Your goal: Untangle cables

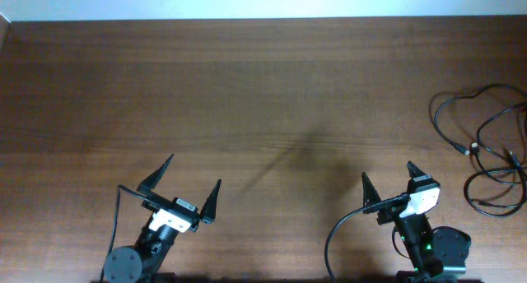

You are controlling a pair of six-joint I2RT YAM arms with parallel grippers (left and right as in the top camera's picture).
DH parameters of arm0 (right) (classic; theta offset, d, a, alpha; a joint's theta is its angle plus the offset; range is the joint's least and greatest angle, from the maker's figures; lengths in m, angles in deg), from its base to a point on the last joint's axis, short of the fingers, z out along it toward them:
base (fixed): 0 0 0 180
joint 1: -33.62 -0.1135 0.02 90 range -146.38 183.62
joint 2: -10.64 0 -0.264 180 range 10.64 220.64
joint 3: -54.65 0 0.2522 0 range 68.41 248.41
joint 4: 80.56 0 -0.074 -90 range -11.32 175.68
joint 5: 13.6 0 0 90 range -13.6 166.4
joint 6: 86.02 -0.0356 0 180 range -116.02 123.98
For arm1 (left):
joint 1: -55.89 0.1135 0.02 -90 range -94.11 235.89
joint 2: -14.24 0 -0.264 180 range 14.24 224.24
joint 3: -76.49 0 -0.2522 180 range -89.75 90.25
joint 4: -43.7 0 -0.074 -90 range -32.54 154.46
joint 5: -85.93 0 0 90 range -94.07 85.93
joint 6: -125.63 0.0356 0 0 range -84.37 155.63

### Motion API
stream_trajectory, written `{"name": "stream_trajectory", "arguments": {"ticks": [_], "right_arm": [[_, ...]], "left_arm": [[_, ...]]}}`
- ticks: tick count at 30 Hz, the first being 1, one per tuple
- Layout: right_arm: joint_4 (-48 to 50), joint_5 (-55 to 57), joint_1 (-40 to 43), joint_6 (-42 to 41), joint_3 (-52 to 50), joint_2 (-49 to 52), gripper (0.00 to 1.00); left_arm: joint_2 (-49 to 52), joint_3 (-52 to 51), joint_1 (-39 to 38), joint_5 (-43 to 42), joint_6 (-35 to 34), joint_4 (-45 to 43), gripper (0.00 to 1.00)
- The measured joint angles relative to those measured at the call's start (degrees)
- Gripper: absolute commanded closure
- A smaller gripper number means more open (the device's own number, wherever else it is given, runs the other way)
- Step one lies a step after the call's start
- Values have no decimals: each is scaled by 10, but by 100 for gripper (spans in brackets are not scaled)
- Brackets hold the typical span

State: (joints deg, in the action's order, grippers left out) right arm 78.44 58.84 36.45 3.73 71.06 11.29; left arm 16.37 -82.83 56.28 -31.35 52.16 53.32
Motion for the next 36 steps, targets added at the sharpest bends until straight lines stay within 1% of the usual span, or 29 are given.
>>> {"name": "stream_trajectory", "arguments": {"ticks": [2, 4, 5, 7, 9, 36], "right_arm": [[0, 0, 0, 0, 0, 0, 1], [0, 0, 0, 0, 0, 0, 1], [0, 0, 0, 0, 0, 0, 1], [0, 0, 0, 0, 0, 0, 1], [0, 0, 0, 0, 0, 0, 1], [0, 0, 0, 0, 0, 0, 1]], "left_arm": [[-13, -24, 0, 33, 0, -37, 1], [-13, -45, 0, 155, -52, -50, 1], [-14, -54, -1, 204, -67, -48, 1], [-15, -62, 0, 234, -74, 67, 1], [-15, -63, 0, 250, -74, 83, 1], [-15, -63, 0, 259, -74, 84, 1]]}}
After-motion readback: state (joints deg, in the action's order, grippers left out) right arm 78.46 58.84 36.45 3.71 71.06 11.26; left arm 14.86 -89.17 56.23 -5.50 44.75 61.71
